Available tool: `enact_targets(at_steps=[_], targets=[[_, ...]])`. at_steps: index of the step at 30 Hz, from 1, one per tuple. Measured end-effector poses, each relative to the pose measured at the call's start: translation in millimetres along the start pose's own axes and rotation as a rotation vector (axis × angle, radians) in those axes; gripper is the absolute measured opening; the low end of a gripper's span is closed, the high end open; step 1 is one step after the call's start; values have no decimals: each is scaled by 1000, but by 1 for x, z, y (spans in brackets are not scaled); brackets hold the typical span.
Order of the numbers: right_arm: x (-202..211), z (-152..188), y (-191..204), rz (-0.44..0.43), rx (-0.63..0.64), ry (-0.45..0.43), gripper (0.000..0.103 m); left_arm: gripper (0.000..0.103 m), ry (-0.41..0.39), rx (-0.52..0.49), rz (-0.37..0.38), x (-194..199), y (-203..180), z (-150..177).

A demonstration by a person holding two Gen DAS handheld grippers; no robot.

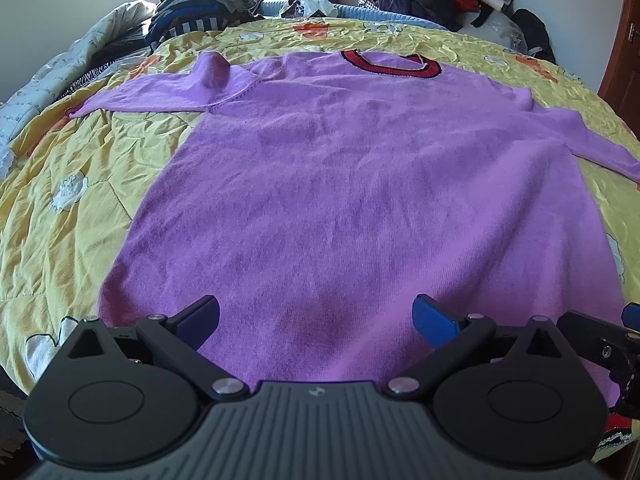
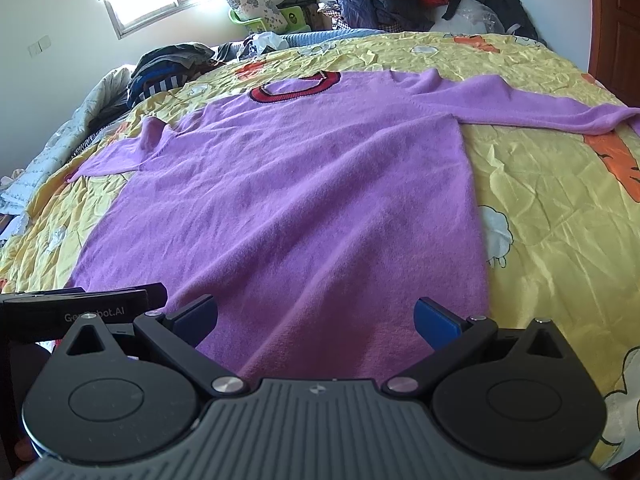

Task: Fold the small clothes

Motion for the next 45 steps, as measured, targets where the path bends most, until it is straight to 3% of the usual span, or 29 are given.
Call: enact_targets(at_steps=[45], targets=[[-6, 4, -6, -3, -22, 9, 103, 103, 11, 1, -24, -4, 3, 4]])
Point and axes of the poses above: each gripper's, at about its wrist camera, not at the fingertips, and x roughly against the way its jaws point, y to its left, z to its underside, the point moved 4 cm from there along -x, roughly the way its jaws point, and after that the axes turned 5 degrees about -x, right-handed, at the moved point
